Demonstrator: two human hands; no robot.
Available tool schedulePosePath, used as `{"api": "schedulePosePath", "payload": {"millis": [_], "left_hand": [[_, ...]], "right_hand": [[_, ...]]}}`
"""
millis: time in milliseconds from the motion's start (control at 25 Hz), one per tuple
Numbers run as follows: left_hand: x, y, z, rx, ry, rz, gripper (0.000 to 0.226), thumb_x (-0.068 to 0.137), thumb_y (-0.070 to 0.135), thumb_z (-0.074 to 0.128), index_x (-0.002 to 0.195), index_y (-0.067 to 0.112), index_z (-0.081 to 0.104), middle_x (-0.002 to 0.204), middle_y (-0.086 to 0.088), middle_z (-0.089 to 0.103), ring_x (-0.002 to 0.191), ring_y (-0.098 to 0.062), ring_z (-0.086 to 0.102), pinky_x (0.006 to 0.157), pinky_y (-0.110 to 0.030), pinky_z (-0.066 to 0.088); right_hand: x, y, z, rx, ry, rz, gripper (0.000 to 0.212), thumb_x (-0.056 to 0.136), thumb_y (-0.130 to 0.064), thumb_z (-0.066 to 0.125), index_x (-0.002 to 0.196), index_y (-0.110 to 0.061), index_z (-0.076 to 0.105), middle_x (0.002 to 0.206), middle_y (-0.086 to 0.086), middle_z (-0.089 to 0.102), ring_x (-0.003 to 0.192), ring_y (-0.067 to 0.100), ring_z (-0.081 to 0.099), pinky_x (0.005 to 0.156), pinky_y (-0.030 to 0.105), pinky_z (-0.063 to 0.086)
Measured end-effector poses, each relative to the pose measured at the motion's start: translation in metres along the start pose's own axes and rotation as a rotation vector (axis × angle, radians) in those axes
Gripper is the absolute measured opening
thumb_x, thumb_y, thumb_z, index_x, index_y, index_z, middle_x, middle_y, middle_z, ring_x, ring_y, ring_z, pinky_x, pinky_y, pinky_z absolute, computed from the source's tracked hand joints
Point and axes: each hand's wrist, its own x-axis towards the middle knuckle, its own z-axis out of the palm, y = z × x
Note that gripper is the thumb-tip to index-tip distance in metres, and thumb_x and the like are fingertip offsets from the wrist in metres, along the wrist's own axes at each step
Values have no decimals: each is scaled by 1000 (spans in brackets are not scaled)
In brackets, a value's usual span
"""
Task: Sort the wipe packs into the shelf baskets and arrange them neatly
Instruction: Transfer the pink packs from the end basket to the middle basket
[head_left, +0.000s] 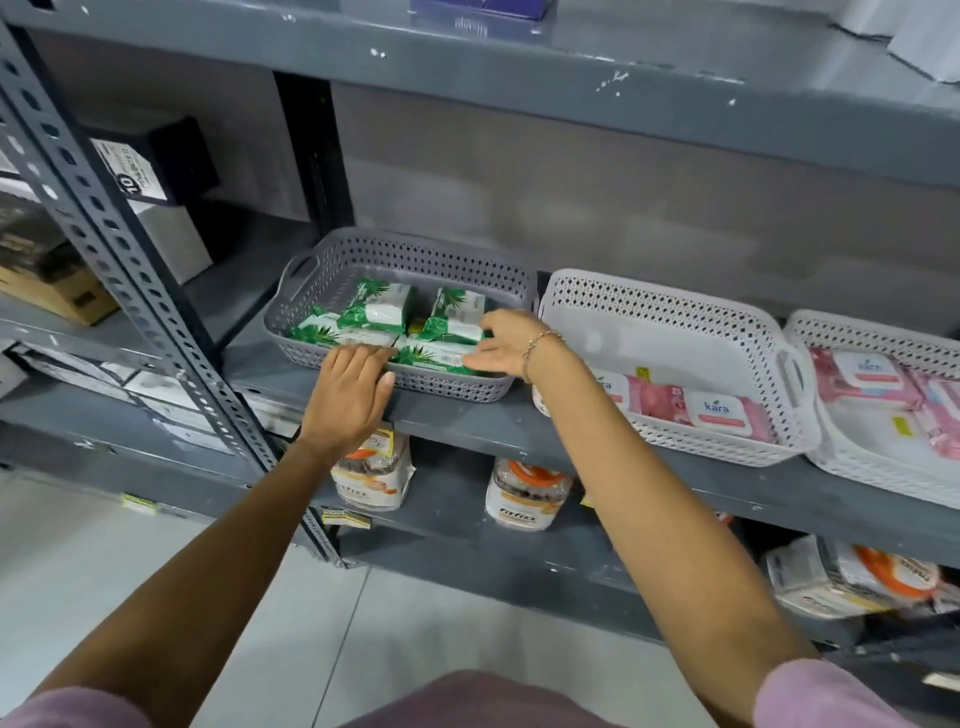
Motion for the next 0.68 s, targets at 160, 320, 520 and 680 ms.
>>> {"api": "schedulePosePath", "payload": {"millis": [160, 320, 520, 680], "left_hand": [[0, 14, 1, -56, 70, -73, 43, 99, 29, 27, 120, 5, 56, 115, -11, 62, 110, -27, 49, 105, -40, 29], [22, 86, 6, -255, 109, 68, 42, 97, 25, 32, 123, 1, 55, 121, -15, 59, 118, -26, 47, 107, -38, 29], [43, 207, 29, -345, -25, 205, 43, 97, 28, 34, 126, 3, 53, 129, -13, 56, 124, -30, 47, 111, -41, 28], [40, 290, 46, -245, -95, 243, 49, 97, 32, 30, 133, 5, 49, 136, -11, 53, 132, -29, 42, 116, -39, 16]], "right_hand": [[-20, -4, -39, -39, -4, -79, 38, 96, -11, 48, 131, 4, 46, 122, 25, 59, 98, 35, 64, 80, 37, 55], [-37, -1, -103, 7, 94, -203, 18, 94, -15, 51, 108, -5, 57, 89, 12, 66, 77, 23, 65, 78, 34, 55], [-68, 1, -214, 47, 314, -267, 12, 92, -13, 52, 84, -11, 61, 80, 7, 66, 71, 19, 64, 69, 27, 56], [-84, -5, -325, 44, 649, -323, 18, 79, -7, 61, 64, -14, 54, 66, 10, 65, 39, 5, 54, 51, 23, 46]]}}
